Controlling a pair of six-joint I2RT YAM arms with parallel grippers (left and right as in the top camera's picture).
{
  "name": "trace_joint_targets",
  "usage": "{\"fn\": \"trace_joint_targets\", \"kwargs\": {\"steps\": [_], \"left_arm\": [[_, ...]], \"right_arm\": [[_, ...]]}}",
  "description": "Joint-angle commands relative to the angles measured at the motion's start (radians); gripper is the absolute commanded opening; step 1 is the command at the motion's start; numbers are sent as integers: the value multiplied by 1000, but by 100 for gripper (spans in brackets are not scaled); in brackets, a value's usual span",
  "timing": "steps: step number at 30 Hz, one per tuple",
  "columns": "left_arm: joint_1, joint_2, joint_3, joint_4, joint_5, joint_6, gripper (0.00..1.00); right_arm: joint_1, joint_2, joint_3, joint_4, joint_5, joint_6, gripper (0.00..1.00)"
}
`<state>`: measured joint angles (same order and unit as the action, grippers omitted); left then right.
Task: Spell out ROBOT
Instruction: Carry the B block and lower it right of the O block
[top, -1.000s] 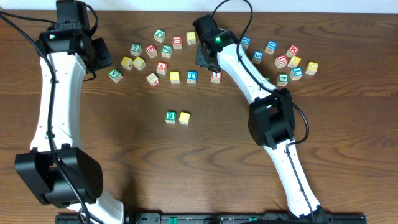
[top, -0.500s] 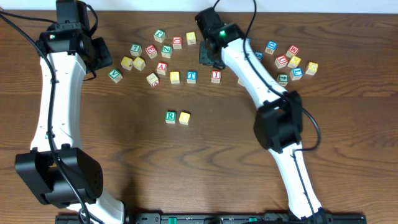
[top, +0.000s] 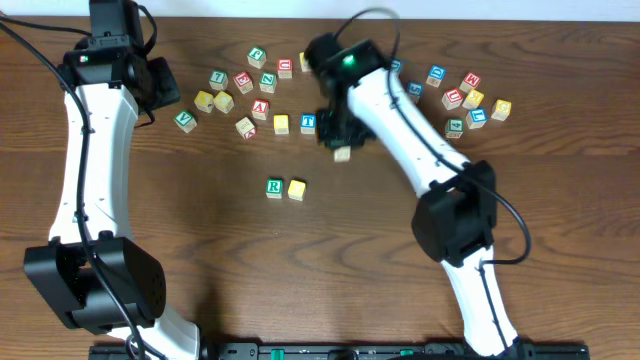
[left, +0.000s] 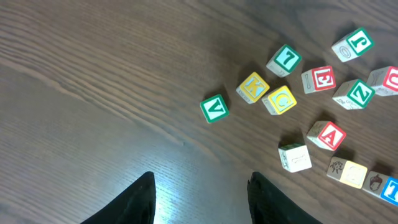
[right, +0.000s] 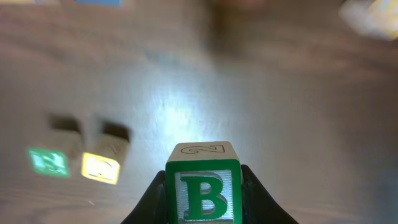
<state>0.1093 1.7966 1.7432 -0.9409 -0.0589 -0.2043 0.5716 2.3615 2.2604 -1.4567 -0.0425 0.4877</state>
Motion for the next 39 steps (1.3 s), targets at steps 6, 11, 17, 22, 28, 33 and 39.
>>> {"fn": "trace_joint_targets", "kwargs": {"steps": [6, 11, 17, 22, 28, 33, 39], "left_arm": [[2, -12, -8, 15, -10, 17, 47], [2, -12, -8, 15, -10, 17, 47], [2, -12, -8, 15, -10, 17, 47], [2, -12, -8, 15, -10, 17, 47], [2, -12, -8, 15, -10, 17, 47], [2, -12, -8, 15, -10, 17, 47], [2, -12, -8, 15, -10, 17, 47]], "right_arm": [[78, 15, -191, 63, -45, -14, 1], [108, 15, -201, 95, -45, -14, 5], [129, 15, -222, 136, -35, -2, 6], [137, 15, -276, 200, -27, 13, 6], [137, 15, -278, 198, -28, 13, 18], [137, 15, -278, 180, -38, 13, 24], [136, 11, -272, 175, -72, 11, 37]]}}
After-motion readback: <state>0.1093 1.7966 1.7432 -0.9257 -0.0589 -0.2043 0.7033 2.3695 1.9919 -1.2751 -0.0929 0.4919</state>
